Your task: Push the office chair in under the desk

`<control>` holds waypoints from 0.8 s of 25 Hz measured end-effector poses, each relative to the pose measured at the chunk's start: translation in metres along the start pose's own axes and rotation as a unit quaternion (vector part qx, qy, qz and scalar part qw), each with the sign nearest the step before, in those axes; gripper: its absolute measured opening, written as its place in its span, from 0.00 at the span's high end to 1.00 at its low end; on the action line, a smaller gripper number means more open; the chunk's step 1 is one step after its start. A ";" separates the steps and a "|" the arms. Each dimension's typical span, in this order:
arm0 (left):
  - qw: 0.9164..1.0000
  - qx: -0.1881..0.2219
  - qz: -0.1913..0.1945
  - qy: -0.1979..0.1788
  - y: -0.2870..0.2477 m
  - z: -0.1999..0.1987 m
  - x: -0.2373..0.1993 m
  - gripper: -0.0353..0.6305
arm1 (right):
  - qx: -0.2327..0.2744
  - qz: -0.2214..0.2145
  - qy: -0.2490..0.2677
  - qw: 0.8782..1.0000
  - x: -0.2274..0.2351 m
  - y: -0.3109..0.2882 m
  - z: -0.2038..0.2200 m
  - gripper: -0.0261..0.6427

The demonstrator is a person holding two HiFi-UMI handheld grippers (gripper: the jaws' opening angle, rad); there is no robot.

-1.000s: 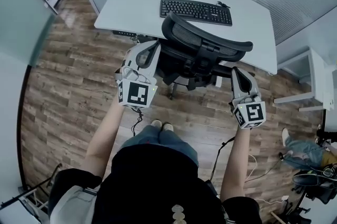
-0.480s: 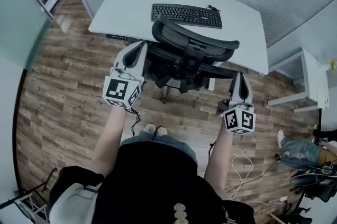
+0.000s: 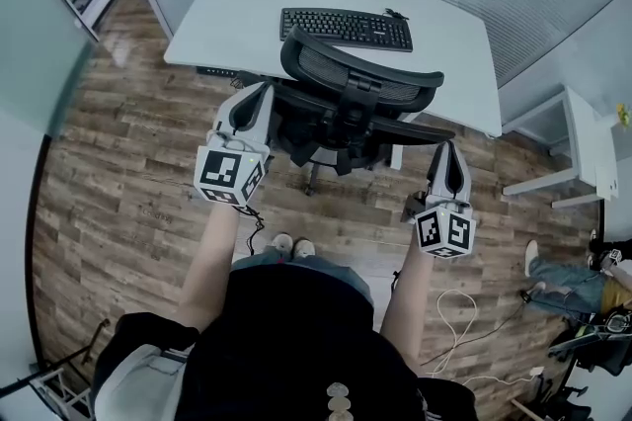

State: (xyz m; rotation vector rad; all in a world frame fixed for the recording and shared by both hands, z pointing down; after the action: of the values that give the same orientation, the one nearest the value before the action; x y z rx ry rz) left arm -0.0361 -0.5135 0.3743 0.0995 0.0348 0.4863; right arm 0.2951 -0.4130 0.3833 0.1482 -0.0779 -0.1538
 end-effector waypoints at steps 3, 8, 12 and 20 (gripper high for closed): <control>1.000 -0.004 0.003 -0.008 0.002 0.002 0.004 0.94 | -0.004 -0.001 0.000 1.000 -0.002 0.003 0.001 0.95; 1.000 -0.011 0.011 -0.024 0.002 0.005 0.012 0.94 | -0.005 -0.006 -0.003 1.000 -0.004 0.005 0.005 0.95; 0.999 -0.012 0.013 -0.027 0.003 0.003 0.015 0.94 | -0.006 -0.010 -0.003 1.000 -0.006 0.006 0.003 0.95; 0.999 -0.014 0.013 -0.032 0.006 0.005 0.018 0.94 | -0.010 -0.018 -0.002 1.000 -0.009 0.007 0.007 0.95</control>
State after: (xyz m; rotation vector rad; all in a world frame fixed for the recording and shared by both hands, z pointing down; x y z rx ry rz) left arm -0.0224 -0.5006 0.3794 0.0873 -0.0353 0.5085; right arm 0.2868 -0.4057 0.3908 0.1288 -0.0786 -0.1905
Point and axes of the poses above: the fingertips, and each gripper's own axes: y backward along the fingers, x to its right, z out of its underside, the point moved 2 cm from there along y, backward along the fingers, and after that the axes turned 6 degrees about -z, right-handed, at the moved point
